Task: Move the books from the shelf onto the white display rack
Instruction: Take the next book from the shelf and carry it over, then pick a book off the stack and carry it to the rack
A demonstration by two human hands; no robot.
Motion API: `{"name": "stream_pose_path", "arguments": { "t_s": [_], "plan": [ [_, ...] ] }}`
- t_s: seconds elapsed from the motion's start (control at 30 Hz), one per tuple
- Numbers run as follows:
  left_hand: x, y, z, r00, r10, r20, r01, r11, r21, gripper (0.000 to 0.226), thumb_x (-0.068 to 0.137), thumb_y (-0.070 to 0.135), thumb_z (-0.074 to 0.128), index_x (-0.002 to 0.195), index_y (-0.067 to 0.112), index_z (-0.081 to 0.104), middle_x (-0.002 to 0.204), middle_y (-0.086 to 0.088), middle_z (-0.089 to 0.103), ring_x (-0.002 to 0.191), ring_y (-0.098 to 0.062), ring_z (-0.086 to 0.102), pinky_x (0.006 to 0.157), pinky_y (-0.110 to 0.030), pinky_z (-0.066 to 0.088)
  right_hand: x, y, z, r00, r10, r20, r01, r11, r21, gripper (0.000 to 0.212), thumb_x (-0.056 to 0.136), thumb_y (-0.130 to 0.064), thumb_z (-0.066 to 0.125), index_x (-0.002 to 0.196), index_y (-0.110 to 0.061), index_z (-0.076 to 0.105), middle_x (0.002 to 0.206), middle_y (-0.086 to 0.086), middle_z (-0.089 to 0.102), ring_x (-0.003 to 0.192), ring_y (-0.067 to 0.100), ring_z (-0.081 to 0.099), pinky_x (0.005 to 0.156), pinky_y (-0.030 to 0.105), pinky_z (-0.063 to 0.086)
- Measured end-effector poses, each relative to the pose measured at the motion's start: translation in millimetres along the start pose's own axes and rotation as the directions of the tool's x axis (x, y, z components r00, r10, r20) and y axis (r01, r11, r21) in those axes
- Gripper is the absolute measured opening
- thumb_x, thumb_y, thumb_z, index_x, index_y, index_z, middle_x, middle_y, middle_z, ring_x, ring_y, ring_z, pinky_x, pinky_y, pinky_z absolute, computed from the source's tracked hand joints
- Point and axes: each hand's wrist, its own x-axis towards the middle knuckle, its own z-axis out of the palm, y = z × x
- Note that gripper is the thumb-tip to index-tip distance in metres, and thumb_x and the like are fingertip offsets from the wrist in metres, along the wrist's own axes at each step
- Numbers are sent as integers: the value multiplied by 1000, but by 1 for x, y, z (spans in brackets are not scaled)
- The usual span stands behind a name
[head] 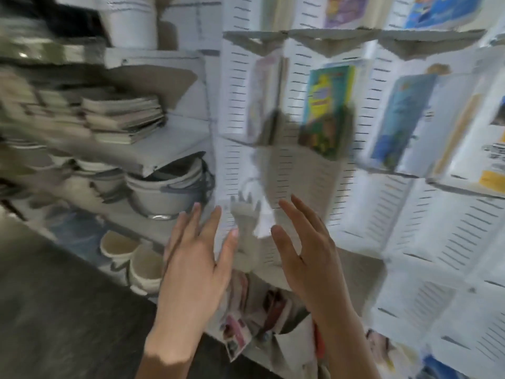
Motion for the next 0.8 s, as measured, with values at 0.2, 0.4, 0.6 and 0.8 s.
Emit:
{"name": "stream_pose_path", "arguments": {
  "t_s": [0.2,0.4,0.6,0.8],
  "plan": [
    [-31,-133,-81,986,-153,-61,156,987,44,86,83,77,7,154,35,34,166,6,17,153,-13,6,125,-35,10,-25,-103,117,983,-86,160,65,989,132,60,94,-57,35,143,-25,50,151,-6,43,140,8,37,112,18,29],
    [-48,-223,-142,952,-270,-142,277,960,38,81,82,75,13,149,37,41,164,2,22,153,-18,9,121,-37,14,-30,-179,214,954,-192,231,146,968,202,53,97,-46,38,138,-15,56,145,2,51,134,18,49,107,33,43],
    [-39,-314,-172,903,-371,-219,391,919,54,86,85,74,12,150,27,42,163,-5,27,153,-24,14,120,-44,20,-15,-224,299,900,-298,319,218,940,261,50,99,-43,44,139,-14,54,147,2,50,135,8,44,109,34,41],
    [-5,-408,-211,842,-446,-302,506,848,159,85,87,76,9,153,30,36,165,-4,17,153,-26,6,120,-51,16,30,-277,406,837,-340,428,239,932,273,66,93,-58,30,145,-21,48,154,0,39,144,13,31,113,23,25]
  ]
}}
